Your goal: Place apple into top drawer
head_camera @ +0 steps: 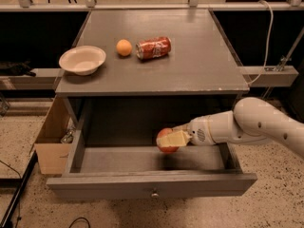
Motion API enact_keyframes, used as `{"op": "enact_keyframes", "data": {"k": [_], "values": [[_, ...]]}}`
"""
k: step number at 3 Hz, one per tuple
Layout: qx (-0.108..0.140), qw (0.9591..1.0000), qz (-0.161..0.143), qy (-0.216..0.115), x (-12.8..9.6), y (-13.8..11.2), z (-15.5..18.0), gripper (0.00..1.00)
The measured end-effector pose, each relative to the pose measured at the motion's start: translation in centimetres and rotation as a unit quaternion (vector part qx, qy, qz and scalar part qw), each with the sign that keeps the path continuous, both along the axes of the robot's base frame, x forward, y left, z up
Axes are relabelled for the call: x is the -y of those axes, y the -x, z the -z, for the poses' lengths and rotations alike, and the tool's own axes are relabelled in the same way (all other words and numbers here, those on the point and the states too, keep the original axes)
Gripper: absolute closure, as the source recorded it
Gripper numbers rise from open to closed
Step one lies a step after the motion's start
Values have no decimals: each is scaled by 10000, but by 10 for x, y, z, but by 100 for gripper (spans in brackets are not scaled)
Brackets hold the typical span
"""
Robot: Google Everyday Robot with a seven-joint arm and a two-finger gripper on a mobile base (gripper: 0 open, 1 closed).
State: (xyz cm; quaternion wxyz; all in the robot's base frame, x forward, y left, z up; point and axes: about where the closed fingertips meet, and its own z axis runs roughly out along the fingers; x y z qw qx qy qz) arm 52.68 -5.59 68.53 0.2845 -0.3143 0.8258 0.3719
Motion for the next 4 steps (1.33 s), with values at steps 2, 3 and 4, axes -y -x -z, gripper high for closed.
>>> {"op": "enact_keyframes", "data": {"k": [2,3,4], "values": [[-15,10000,-9,36,-4,-2,6,100],[-108,9998,64,173,0,-10,18,100],[-216,9993,160,245,6,-16,30,100]]}}
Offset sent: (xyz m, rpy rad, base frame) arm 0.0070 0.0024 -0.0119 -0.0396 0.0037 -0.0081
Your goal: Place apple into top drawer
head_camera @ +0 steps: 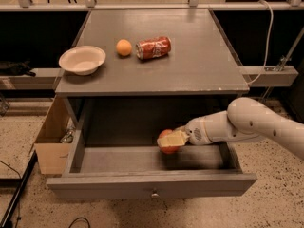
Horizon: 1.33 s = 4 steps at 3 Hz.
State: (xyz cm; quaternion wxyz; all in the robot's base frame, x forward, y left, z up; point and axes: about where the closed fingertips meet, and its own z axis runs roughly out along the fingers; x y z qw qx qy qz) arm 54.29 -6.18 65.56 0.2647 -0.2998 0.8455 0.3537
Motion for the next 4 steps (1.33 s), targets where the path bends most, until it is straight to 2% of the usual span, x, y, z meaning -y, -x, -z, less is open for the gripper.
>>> {"op": "enact_keyframes", "data": {"k": [2,3,4], "values": [[-229,9995,151,138,10,0,28,100],[-231,9995,152,139,10,0,29,82],[-231,9995,152,139,10,0,29,58]]}}
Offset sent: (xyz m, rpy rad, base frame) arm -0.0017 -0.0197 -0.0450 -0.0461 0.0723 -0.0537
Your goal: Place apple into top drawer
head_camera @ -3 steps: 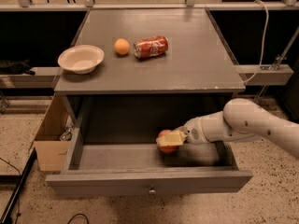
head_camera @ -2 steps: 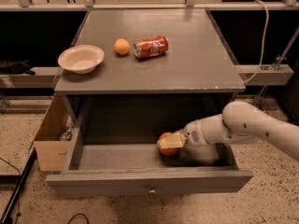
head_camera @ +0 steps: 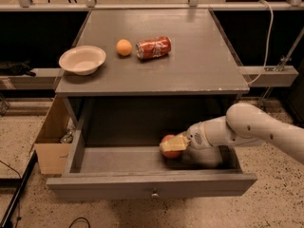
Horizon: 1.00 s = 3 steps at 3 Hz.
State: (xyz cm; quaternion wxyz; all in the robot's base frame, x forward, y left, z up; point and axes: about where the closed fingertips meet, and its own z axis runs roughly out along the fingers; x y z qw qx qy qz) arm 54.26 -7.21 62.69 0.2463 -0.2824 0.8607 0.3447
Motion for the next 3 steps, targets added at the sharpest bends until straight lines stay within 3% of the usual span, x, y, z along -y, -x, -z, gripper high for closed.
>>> {"op": "enact_keyframes", "data": {"k": [1,2,3], "values": [[0,10000,0,0,0,0,0,27],[0,10000,-1,0,0,0,0,4],[-1,10000,-2,0,0,0,0,0]]}}
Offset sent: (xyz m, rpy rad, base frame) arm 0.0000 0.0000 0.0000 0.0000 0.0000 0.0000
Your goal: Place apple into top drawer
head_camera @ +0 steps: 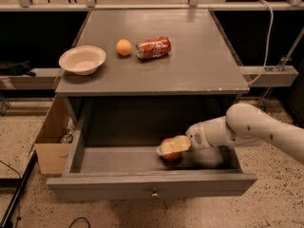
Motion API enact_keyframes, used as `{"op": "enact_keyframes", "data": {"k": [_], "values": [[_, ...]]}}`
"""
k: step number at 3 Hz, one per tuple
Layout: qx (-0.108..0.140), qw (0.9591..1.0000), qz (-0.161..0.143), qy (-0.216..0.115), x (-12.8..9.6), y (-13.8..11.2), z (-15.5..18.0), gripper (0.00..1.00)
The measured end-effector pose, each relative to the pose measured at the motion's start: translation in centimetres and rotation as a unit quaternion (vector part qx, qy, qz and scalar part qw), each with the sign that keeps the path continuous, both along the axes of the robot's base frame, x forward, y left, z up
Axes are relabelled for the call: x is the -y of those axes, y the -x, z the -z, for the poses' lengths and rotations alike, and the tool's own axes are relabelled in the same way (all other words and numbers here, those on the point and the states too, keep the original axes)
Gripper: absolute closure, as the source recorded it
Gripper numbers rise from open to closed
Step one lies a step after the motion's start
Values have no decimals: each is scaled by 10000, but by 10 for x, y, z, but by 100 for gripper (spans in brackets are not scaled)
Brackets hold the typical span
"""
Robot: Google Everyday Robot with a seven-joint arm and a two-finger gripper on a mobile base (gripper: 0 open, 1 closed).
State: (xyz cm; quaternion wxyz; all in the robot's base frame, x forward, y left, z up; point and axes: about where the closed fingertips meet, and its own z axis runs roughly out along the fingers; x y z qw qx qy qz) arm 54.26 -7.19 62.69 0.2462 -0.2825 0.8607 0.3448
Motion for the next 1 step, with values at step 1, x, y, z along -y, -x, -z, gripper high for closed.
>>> {"op": "enact_keyframes", "data": {"k": [1], "values": [[0,10000,0,0,0,0,0,0]]}}
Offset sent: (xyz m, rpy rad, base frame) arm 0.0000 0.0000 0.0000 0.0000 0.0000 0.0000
